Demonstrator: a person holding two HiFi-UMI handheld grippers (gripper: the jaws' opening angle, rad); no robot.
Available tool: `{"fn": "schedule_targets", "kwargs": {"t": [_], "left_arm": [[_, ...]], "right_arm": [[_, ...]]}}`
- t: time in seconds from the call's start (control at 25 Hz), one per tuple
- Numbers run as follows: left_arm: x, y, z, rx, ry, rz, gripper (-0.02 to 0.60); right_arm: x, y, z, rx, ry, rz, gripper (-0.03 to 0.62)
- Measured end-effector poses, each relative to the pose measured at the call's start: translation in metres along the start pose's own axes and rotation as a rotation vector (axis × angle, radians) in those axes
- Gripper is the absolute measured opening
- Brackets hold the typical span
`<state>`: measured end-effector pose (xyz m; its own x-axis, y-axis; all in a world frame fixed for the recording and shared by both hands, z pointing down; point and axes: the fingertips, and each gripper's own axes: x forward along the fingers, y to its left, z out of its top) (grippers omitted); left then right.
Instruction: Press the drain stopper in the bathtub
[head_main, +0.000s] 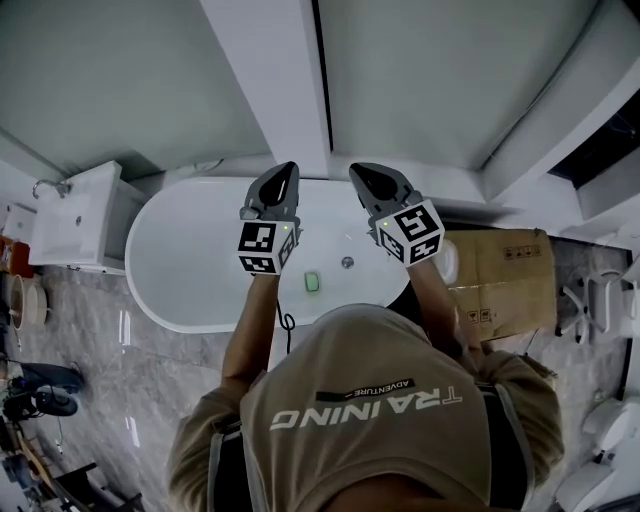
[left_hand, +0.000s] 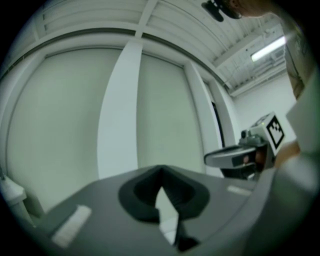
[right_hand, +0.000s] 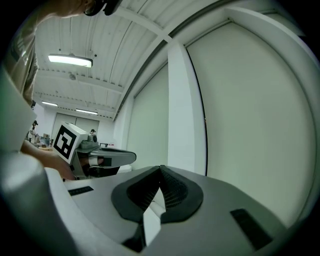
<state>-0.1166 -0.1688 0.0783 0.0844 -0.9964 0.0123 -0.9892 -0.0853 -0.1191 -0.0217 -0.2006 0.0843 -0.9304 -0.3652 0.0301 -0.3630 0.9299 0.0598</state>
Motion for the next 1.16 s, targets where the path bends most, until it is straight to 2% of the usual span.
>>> {"fn": "schedule_targets", "kwargs": {"t": [0.72,1.16], "left_arm": [[0.006,0.002,-0.015,0.003,0.035,-0.021,0.002],[0.018,0.011,-0.010,0.000,0.020,-0.019,0.002]], "right_arm": [[0.015,0.005,-0.015,0.014,0.024,0.054,0.009],[0.029,-0.001,-0.012,-0.002,0.015,0.071,0.008]]}}
